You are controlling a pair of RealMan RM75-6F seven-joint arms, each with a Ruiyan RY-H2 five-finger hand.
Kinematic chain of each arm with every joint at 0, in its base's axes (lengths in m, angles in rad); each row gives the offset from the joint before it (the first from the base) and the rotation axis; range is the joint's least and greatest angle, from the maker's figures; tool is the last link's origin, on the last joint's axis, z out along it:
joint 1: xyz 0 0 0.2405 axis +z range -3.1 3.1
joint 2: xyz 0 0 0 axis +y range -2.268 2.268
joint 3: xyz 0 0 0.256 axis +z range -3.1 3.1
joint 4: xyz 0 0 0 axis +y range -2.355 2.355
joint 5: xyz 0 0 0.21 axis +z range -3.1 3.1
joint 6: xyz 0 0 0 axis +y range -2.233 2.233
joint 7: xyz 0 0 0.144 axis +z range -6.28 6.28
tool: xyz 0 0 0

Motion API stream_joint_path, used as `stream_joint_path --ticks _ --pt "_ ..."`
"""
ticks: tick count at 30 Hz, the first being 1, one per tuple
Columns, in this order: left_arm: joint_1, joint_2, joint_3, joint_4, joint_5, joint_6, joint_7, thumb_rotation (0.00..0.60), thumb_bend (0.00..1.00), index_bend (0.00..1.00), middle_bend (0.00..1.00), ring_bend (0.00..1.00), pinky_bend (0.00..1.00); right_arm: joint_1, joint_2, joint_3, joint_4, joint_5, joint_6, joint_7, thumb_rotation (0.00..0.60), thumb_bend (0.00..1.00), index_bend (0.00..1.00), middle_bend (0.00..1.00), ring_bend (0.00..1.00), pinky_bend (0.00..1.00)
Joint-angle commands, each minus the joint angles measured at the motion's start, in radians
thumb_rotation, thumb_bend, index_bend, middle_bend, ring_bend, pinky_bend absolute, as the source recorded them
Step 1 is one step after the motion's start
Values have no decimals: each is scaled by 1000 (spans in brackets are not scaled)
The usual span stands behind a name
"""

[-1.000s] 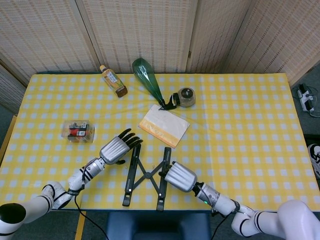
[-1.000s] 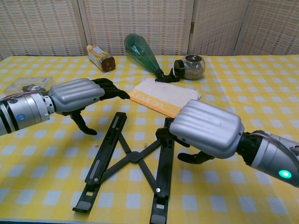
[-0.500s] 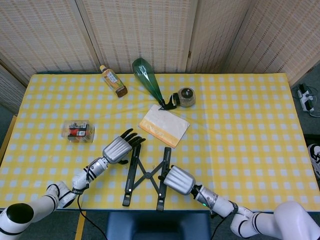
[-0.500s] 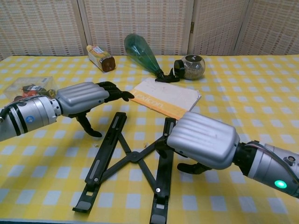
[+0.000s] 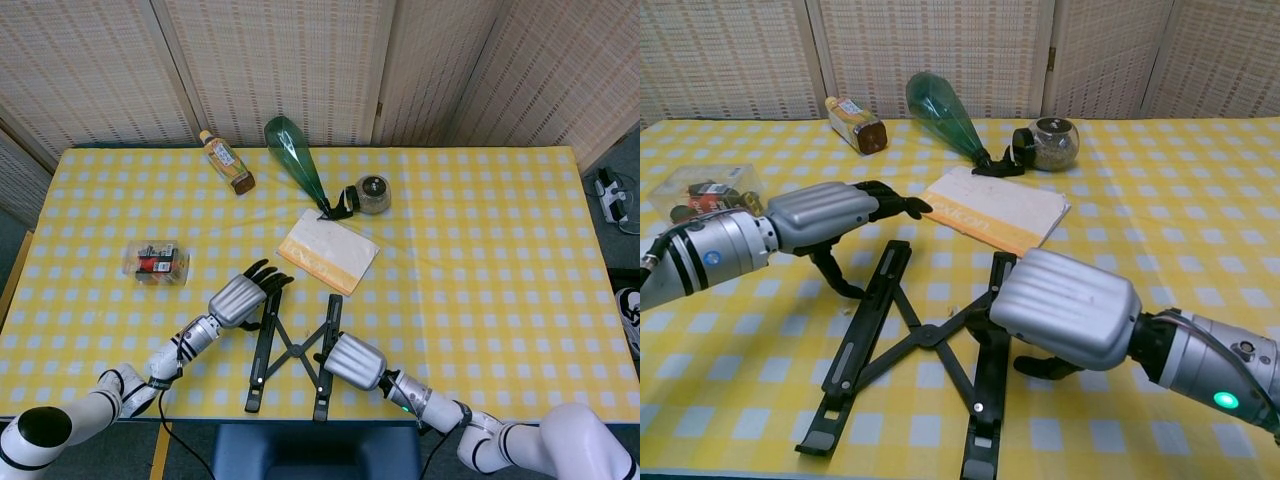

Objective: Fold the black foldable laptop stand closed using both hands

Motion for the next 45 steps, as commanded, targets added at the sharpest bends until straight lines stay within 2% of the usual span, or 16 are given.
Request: stream_joint_path --ticks 1,24,35,37,40,43,45 --pt "0 1 -1 -12 -6 -5 -14 600 107 80 164 119 49 2 -16 0 21 -7 6 1 600 327 492 713 803 802" --pt "-5 -3 -14 -98 -30 -25 -58 600 100 74 149 99 16 46 -121 47 118 -1 -1 -12 600 327 493 713 805 802" --pt "-6 4 -29 -134 -44 -25 -28 600 100 44 133 80 11 62 -130 58 108 9 -5 -25 600 325 476 703 798 802" --pt "-1 20 -36 -152 -55 -24 -22 600 100 17 115 58 5 62 -107 54 80 10 -6 -28 600 325 405 655 757 801" --pt "7 51 -49 -178 -72 -19 -10 600 100 0 84 22 0 72 -54 54 0 11 -21 -34 600 326 246 531 651 755" --pt "17 86 -62 -212 -90 -14 -2 600 100 0 57 1 0 97 17 60 -119 23 -72 -47 600 327 129 391 522 629" --pt "25 109 -69 -237 -101 -9 0 600 100 0 45 0 0 132 80 64 -220 50 -165 -54 600 326 82 292 420 472"
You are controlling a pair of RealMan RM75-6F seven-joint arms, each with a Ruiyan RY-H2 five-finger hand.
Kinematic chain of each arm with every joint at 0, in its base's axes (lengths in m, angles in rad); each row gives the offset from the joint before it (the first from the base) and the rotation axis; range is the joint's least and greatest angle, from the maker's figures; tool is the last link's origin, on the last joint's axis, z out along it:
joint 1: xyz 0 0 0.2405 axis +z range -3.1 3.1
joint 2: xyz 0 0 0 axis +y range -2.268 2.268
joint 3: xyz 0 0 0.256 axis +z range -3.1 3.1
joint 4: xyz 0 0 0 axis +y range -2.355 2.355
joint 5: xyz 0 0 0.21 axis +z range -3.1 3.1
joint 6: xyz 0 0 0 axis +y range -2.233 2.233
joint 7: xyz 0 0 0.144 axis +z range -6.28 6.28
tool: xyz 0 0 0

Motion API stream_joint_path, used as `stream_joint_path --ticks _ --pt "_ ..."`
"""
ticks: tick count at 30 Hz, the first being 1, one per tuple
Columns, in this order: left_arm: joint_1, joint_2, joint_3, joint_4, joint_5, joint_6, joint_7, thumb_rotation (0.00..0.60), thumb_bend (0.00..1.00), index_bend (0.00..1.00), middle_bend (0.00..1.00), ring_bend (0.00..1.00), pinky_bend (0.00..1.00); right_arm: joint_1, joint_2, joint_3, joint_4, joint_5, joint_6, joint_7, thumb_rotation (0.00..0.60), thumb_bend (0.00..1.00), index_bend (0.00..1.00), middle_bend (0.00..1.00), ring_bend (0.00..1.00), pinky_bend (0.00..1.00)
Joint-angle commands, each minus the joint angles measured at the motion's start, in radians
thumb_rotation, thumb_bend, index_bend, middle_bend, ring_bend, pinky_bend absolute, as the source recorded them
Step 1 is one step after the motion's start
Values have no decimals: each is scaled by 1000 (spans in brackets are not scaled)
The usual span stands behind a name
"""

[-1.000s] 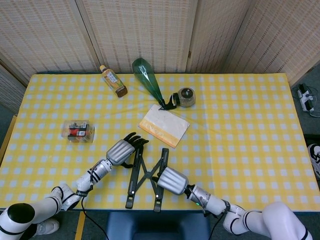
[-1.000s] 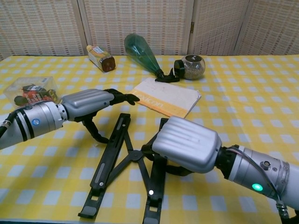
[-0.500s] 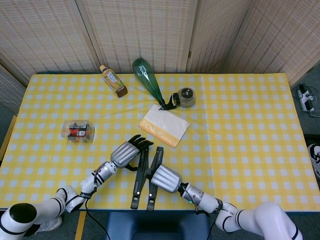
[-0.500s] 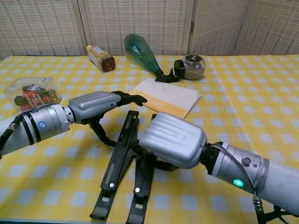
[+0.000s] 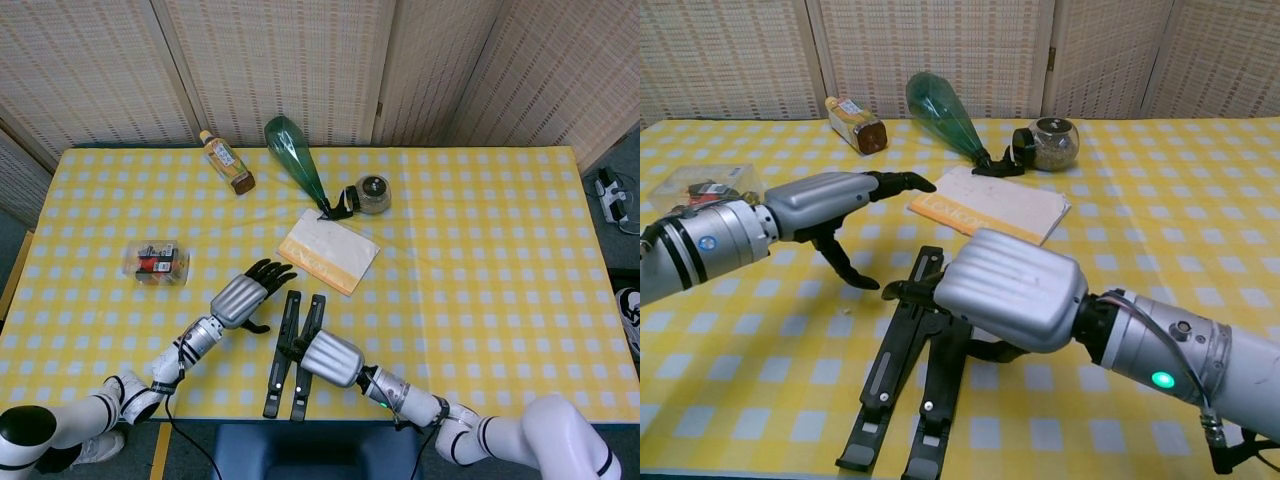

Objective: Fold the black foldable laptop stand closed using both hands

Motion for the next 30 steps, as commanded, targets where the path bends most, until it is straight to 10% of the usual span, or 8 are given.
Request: stream_joint_path --ticks 1,10,30 --pt "15 39 -15 -43 -22 8 8 600 100 0 39 0 0 69 142 13 -216 59 -179 -22 600 326 57 247 364 382" --pt "45 98 -21 -111 -56 3 27 600 100 0 3 0 0 173 227 87 -376 234 -461 -170 600 326 0 81 152 146" --pt "72 113 -24 -114 -69 -5 12 600 100 0 0 0 0 237 160 99 -313 357 -534 -299 600 326 18 123 153 131"
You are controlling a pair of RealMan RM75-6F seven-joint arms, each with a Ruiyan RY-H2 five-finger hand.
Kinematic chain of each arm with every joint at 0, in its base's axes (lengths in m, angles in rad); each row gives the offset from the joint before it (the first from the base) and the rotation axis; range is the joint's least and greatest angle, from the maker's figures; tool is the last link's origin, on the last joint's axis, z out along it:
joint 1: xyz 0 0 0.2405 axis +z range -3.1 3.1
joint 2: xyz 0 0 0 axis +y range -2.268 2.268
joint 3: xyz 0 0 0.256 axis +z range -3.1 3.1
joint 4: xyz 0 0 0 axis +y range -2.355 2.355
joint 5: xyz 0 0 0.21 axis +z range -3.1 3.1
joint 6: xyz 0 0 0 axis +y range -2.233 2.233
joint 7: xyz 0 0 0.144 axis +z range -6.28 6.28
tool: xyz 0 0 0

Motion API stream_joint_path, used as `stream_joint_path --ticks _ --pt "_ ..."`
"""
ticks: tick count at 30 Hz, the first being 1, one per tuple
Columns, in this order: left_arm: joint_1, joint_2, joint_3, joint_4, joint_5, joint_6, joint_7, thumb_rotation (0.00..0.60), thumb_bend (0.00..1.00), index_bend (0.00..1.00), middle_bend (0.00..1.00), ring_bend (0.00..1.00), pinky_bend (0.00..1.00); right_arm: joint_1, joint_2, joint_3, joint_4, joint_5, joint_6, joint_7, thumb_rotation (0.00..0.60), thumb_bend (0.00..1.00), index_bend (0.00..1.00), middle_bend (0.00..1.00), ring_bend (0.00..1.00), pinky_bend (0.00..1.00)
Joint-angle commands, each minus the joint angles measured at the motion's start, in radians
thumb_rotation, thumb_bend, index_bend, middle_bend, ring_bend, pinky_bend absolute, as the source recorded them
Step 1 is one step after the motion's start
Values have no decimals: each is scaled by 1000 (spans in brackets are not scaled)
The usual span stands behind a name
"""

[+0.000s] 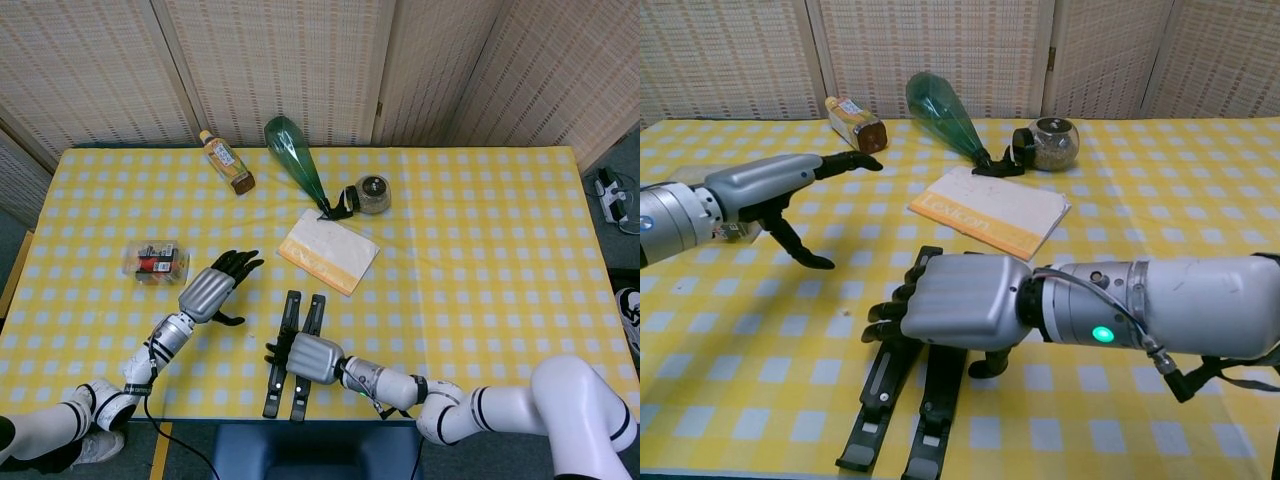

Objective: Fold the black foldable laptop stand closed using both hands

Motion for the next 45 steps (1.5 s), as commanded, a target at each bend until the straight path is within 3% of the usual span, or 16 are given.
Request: stream_joint_path --ticks 1,9,15,21,24,28,30,35,45 --pt "2 -1 0 3 1 1 -3 600 99 0 0 0 0 8 -10 3 13 10 0 -7 600 326 35 130 159 131" --pt "9 -2 1 14 3 1 -15 600 100 0 0 0 0 27 -41 1 52 15 5 4 600 323 289 259 225 133" --pt "14 -3 2 24 5 3 -25 600 100 0 0 0 0 28 -43 -9 76 -51 71 69 600 323 478 381 298 134" --pt "16 3 -3 18 7 7 -25 600 100 0 0 0 0 38 -33 -29 109 -118 110 150 600 323 576 446 331 134" --pt "17 12 -6 8 6 11 -17 600 100 0 0 0 0 39 -24 -35 111 -123 111 150 600 323 501 383 288 115" --pt "23 30 -14 -11 -2 16 -5 600 100 0 0 0 0 24 4 -31 68 -93 112 126 600 323 114 121 132 38" --pt "28 42 -18 -25 -7 22 4 600 100 0 0 0 0 8 26 -30 39 -88 137 109 600 322 11 66 109 22" --pt "55 82 -36 -74 -31 58 37 600 107 0 0 0 0 -67 115 -36 -45 -81 255 87 600 323 0 60 105 18" --pt "161 219 -58 -196 -72 200 182 600 156 11 4 0 0 -342 397 -85 -215 -12 586 161 600 323 19 149 169 34"
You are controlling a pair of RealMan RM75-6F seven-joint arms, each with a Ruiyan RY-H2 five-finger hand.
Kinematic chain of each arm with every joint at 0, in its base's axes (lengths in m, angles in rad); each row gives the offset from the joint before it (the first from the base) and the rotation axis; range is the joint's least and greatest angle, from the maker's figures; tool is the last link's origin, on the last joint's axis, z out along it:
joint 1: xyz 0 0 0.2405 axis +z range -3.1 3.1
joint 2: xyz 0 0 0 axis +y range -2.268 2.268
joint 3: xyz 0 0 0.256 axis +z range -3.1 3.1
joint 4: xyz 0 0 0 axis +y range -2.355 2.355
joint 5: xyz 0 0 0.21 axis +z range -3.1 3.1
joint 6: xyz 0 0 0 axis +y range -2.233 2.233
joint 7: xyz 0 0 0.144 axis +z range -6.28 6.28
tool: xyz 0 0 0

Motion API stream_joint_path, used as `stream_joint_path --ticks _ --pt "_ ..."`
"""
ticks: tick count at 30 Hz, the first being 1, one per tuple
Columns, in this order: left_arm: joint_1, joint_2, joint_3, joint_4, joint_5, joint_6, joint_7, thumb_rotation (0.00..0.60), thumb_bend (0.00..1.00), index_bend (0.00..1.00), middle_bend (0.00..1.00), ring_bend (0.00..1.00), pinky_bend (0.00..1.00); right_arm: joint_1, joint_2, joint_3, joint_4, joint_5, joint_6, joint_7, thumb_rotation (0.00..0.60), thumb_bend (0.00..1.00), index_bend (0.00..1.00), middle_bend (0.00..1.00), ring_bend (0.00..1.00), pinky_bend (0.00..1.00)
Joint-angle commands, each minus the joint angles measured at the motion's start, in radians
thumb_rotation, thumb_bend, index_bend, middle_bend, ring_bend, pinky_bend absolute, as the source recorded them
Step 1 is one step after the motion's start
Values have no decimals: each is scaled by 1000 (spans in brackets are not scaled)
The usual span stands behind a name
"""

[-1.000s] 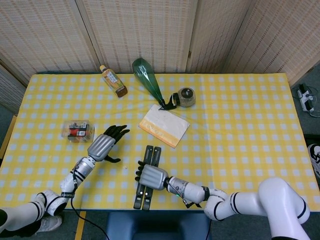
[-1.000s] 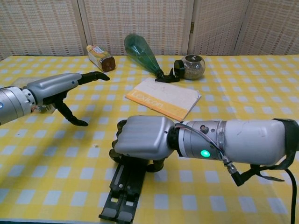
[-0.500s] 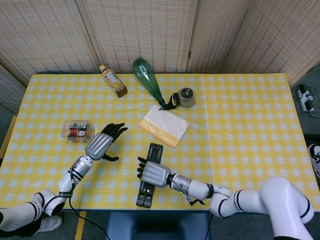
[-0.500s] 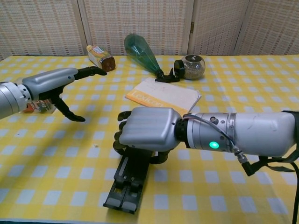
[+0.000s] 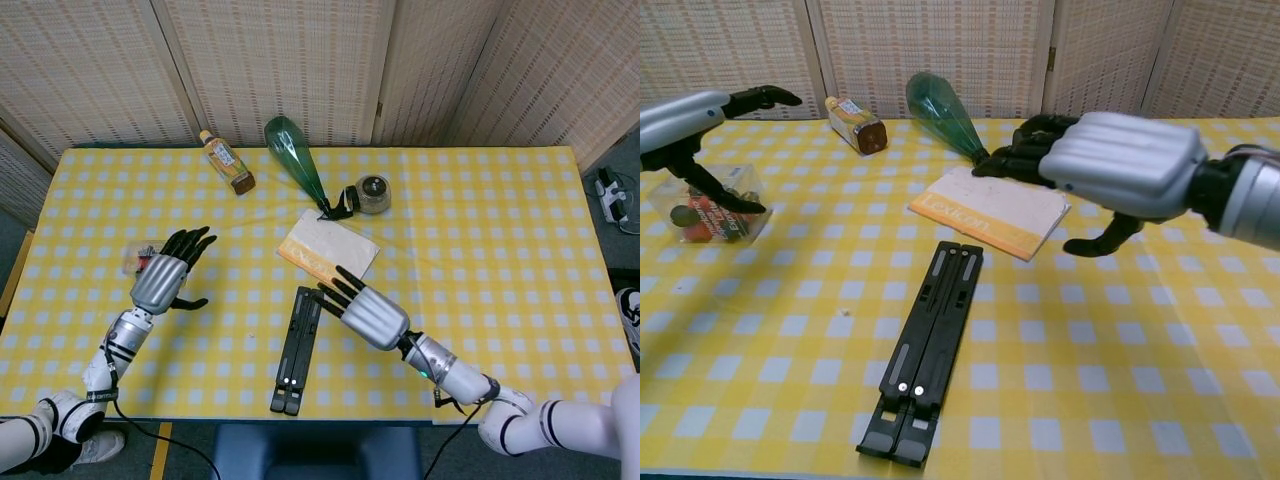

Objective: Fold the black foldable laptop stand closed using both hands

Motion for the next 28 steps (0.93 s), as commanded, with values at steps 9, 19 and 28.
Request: stream_joint_path --ticks 9,19,28 --pt "191 141 13 -133 -60 196 132 600 159 12 16 0 0 -325 255 -40 -104 124 321 143 600 323 19 131 196 143" --pt "380 226 101 -260 -34 358 201 600 158 5 16 0 0 -538 262 -46 24 114 525 387 600 322 18 128 198 203" --pt "477 244 136 -324 -2 425 216 600 158 4 16 0 0 -623 276 -54 18 119 528 437 600 323 19 117 133 74"
